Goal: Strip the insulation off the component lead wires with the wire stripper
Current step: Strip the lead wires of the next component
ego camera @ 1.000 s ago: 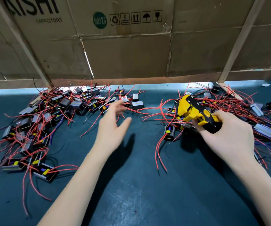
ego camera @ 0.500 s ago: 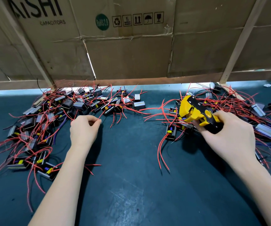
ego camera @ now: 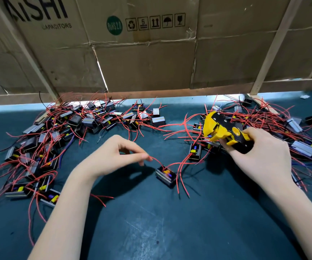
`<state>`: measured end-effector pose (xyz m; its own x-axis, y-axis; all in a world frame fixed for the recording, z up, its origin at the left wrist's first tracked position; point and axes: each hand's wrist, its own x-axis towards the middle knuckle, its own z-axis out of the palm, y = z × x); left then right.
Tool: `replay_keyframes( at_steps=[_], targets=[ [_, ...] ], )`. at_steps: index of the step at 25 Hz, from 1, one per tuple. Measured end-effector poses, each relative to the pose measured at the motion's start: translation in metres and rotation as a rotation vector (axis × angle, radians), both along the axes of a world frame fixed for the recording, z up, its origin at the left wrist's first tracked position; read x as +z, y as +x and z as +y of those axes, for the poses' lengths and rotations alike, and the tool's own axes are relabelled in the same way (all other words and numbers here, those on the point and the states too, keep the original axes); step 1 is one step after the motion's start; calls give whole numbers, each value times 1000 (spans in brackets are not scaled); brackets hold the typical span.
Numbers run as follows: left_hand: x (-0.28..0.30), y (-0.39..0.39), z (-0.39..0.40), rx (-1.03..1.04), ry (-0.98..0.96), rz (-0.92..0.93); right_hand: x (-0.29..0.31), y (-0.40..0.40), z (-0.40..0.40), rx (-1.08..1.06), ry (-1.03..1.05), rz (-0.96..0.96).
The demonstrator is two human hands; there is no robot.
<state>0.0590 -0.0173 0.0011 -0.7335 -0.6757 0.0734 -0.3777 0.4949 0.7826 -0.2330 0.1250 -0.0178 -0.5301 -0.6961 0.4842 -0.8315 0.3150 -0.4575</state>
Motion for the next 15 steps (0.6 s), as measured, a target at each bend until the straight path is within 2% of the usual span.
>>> replay_keyframes(
  at_steps=[2, 5, 6, 9, 15],
  targets=[
    [0, 2, -1, 23, -93, -101, 0, 0, 0, 3, 1, 6],
    [3, -3, 3, 128, -400, -191, 0, 1, -1, 6, 4, 22],
    [5, -7, 7, 133, -416, -126, 0, 1, -1, 5, 3, 25],
    [10, -25, 26, 0, -296, 89, 0, 1, -1, 9, -9, 20],
    [-8, -60, 47, -115, -249, 86, -1, 0, -2, -2, -24, 42]
  ],
)
